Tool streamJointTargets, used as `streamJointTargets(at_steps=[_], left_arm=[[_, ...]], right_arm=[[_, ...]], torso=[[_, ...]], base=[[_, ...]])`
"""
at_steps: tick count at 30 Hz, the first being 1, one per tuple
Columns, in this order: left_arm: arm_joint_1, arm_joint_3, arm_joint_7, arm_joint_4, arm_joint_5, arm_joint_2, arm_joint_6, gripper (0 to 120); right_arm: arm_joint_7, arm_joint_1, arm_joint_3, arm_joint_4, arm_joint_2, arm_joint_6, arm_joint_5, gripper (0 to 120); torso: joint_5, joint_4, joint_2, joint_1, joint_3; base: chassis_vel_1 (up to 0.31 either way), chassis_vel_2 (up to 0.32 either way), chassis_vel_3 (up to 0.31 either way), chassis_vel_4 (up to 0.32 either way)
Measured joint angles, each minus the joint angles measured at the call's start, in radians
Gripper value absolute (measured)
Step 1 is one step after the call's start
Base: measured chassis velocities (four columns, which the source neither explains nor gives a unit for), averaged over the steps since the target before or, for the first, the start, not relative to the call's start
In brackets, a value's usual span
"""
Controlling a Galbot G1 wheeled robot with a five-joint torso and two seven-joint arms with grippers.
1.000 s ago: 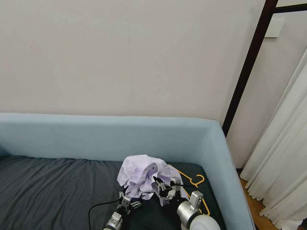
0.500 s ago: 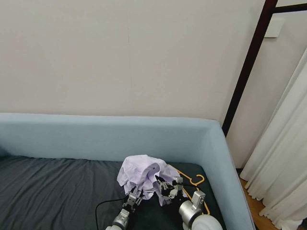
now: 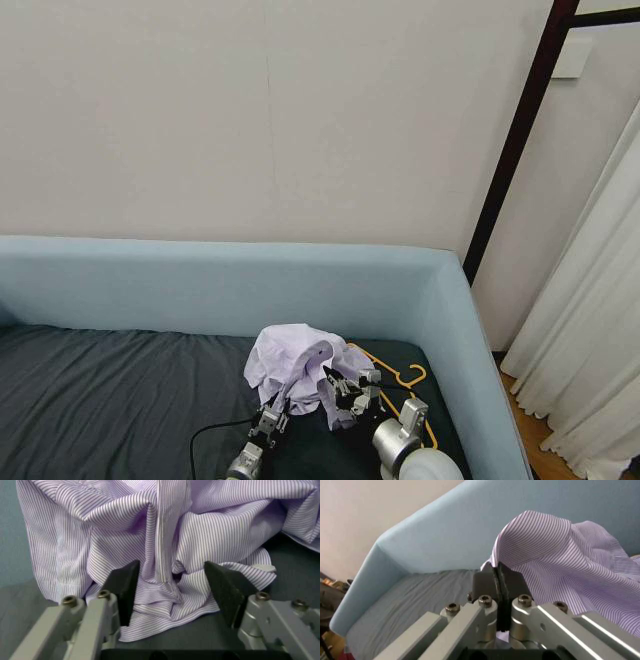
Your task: Pick up the clothes from the sofa and hang them on the clothes hanger.
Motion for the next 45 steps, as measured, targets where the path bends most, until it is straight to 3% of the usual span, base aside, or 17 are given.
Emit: streamJointTargets(at_steps=[5,11,17,20,27,30,36,42,45], left_arm=[[-0.002,-0.01,0.0,0.007,0.003,0.004,-0.002,74],[-0.013,-0.016,0.0,0.015,-0.001,0.012,-0.003,74],[-0.019,-0.018,0.0,0.022,-0.005,0.014,-0.003,58],[-0.019,-0.015,0.0,0.028,-0.006,0.016,-0.007,43],[-0.019,-0.012,0.0,0.029,-0.006,0.019,-0.01,22],[-0.027,-0.018,-0.001,0.038,-0.007,0.013,-0.011,7],[-0.026,-0.029,-0.003,0.034,-0.008,0.005,-0.016,0],[0.03,-0.075,-0.004,-0.089,-0.053,0.029,-0.045,0],[0.099,-0.132,0.037,-0.235,-0.082,0.063,-0.094,0]], right_arm=[[-0.002,-0.001,0.002,-0.003,0.0,0.001,0.0,0],[-0.003,0.003,0.0,-0.009,0.002,0.002,0.0,0],[-0.005,0.012,-0.005,-0.019,0.004,0.002,0.002,0],[-0.006,0.016,-0.005,-0.022,0.005,0.002,0.004,0],[-0.008,0.019,-0.005,-0.026,0.005,0.002,0.004,0],[-0.008,0.018,-0.004,-0.026,0.004,0.003,0.004,0],[-0.009,0.015,-0.001,-0.027,0.001,0.007,0.003,0],[-0.006,0.015,0.009,-0.005,-0.015,0.022,0.007,0],[-0.012,0.024,0.025,0.023,-0.044,0.021,0.009,0]], torso=[[0.0,-0.0001,0.0,0.0,0.0],[0.0,-0.0001,0.0,0.0,0.0],[0.0,-0.0001,0.0,0.0,0.0],[0.0,0.0,0.0,0.0,0.0],[0.0,0.0,0.0,0.0,0.0],[0.0001,0.0,0.0,0.0,0.0],[0.0,-0.0001,0.0,0.0,0.0],[0.0001,-0.0001,0.0,0.0,0.0],[0.0001,0.0001,0.0,0.0,0.0]], base=[[0.0,0.0,0.0,0.0],[0.0,0.0,0.0,0.0],[0.0,0.0,0.0,0.0],[0.0,0.0,0.0,0.0],[0.0,0.0,0.0,0.0],[0.0,0.0,0.0,0.0],[0.0,0.0,0.0,0.0],[0.0,0.0,0.0,0.0],[0.0,0.0,0.0,0.0]])
